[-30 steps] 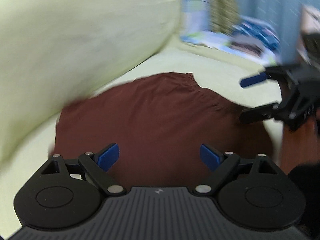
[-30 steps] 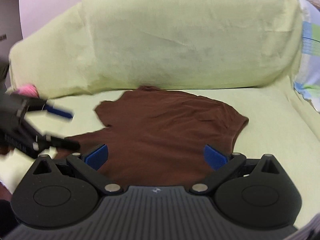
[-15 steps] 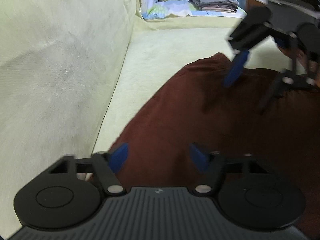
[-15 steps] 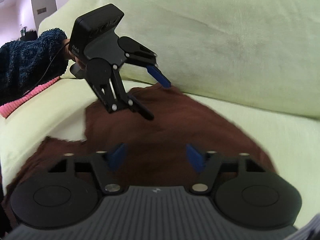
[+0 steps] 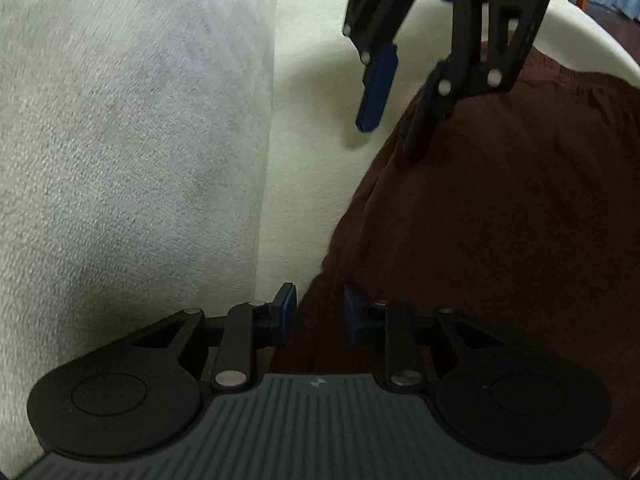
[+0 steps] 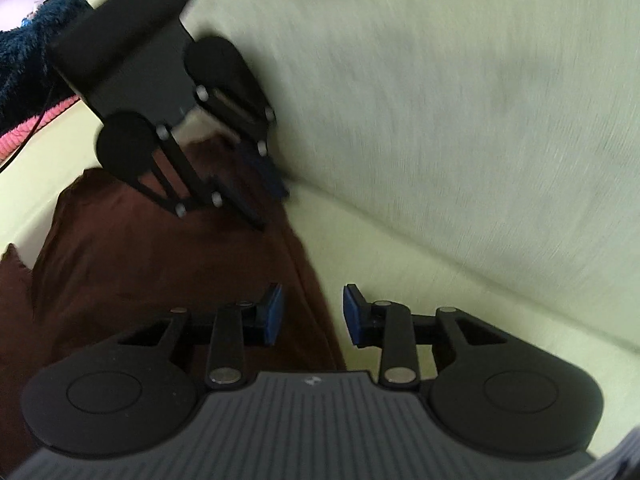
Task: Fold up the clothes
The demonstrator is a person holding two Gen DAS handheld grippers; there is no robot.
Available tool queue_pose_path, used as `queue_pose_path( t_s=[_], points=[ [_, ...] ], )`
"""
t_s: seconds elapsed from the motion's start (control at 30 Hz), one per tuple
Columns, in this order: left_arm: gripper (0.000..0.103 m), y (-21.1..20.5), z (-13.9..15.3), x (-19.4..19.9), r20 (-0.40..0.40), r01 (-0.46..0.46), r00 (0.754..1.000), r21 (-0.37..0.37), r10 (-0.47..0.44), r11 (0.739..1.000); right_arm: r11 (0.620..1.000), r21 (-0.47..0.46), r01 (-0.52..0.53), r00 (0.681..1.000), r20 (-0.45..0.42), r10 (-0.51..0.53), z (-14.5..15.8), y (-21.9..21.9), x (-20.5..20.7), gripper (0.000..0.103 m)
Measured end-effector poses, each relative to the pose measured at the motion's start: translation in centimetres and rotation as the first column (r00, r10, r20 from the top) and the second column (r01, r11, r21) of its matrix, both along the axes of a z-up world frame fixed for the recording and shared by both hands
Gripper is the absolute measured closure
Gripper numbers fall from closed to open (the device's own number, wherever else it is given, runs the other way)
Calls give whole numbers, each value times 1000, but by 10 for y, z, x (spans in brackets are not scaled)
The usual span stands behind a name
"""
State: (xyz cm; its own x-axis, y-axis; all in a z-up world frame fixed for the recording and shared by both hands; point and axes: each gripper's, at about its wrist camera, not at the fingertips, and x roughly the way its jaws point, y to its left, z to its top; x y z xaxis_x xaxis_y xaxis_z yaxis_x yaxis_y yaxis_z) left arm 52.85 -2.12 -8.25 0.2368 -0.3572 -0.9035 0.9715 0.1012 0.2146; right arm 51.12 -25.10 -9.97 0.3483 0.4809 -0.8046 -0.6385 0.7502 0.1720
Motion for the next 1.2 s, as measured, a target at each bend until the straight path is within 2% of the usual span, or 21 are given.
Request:
queue_pose_path(
  t_s=[0.13, 0.23, 0.33, 0.37, 0.4, 0.47, 0.5, 0.67, 0.77, 0.9, 0.93, 1.0, 1.1, 1.13, 1.2],
  points=[
    [69, 6, -1, 2, -22, 35, 999, 23, -34, 999, 998, 66, -6, 998, -65, 10, -12, -7, 5, 68],
    [74, 12, -1, 3, -54, 34, 998, 38, -32, 999, 995, 100, -2, 996, -87, 11, -16, -9, 9, 66],
    [85, 18, 0, 0, -63, 41, 997, 51, -37, 998, 996, 90, -25, 997, -71, 32, -17, -3, 2, 64],
    [93, 20, 0, -3, -61, 47, 997, 55, -44, 997, 996, 78, -36, 998, -57, 41, -18, 0, -1, 66],
    [99, 24, 1, -8, -50, 58, 997, 57, -55, 997, 998, 42, -54, 998, -23, 55, -17, 6, -5, 70],
    [102, 32, 1, -18, -11, 69, 998, 53, -69, 996, 997, 7, -76, 997, 6, 76, -13, 12, -5, 94],
    [102, 37, 2, -22, 9, 69, 998, 48, -70, 996, 996, -6, -91, 996, 18, 91, -11, 16, -10, 98],
    [102, 63, 6, -48, 131, 21, 991, 20, -24, 1000, 987, -131, -93, 982, 154, 113, -5, 39, -37, 99],
    [102, 78, 13, -72, 239, -8, 971, 22, 2, 1000, 975, -216, -57, 954, 275, 116, 6, 52, -63, 99],
    [102, 111, 52, -122, 371, -100, 924, -11, 97, 995, 956, -293, -20, 895, 420, 147, 27, 76, -101, 99],
    [102, 116, 58, -132, 385, -116, 916, -17, 114, 993, 947, -321, -17, 868, 465, 173, 35, 86, -119, 99],
    [102, 136, 82, -181, 425, -183, 886, -47, 186, 982, 937, -349, -15, 827, 522, 208, 50, 102, -158, 99],
    [102, 157, 97, -249, 462, -254, 848, -77, 261, 964, 928, -369, -52, 793, 550, 263, 61, 119, -217, 99],
    [102, 163, 100, -278, 458, -279, 841, -87, 287, 956, 925, -375, -61, 789, 550, 275, 62, 121, -228, 99],
    [102, 176, 97, -346, 443, -321, 832, -106, 334, 941, 912, -399, -90, 782, 539, 313, 61, 131, -282, 99]
  ],
)
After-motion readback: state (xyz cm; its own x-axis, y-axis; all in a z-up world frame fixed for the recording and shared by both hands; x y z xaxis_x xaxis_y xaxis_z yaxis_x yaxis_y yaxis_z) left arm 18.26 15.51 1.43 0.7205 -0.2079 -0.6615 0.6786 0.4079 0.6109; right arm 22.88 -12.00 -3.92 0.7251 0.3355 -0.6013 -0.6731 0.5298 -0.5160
